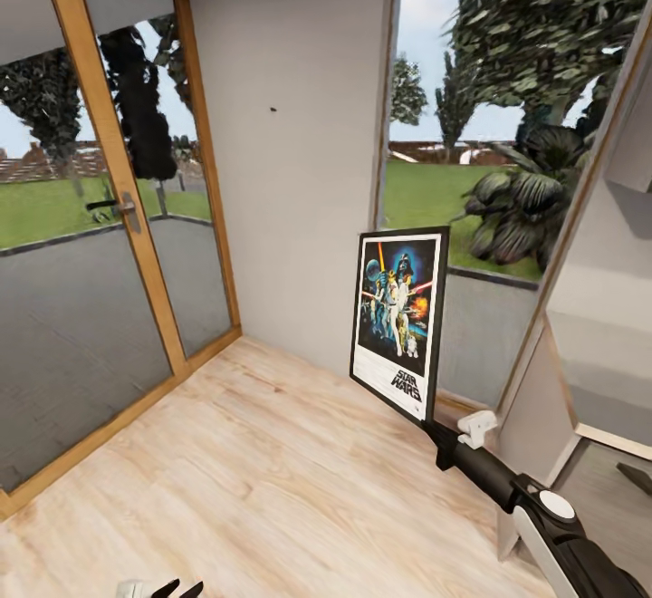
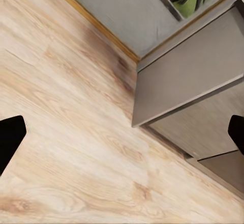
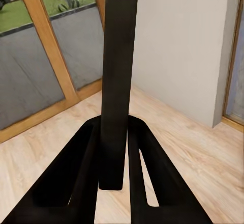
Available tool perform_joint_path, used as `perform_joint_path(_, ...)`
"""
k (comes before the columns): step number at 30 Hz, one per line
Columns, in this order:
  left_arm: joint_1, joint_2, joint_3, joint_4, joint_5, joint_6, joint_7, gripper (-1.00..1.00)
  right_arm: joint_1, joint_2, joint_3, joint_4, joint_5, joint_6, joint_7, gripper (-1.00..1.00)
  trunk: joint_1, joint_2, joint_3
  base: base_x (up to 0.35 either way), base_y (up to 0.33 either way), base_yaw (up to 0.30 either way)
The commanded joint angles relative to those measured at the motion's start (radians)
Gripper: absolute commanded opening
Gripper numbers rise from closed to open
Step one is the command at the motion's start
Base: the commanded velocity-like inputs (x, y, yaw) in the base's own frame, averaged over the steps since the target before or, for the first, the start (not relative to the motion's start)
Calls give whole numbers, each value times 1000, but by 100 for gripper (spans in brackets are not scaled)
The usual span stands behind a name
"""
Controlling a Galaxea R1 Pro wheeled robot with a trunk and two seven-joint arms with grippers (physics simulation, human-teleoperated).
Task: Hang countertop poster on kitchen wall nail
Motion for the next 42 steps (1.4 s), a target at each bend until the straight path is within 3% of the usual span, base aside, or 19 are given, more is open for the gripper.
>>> perform_joint_path(1, -1, 1, -8, -1, 8, -5, 0, 100, -1, -1, 1, -1, -13, 6, 5, -100, 1, -2, -2, 200, 248, 0)
perform_joint_path(42, -1, 1, -8, -1, 8, -5, 0, 100, -1, 0, 1, 1, -13, 6, 5, -100, 1, -2, -2, 196, 254, 0)
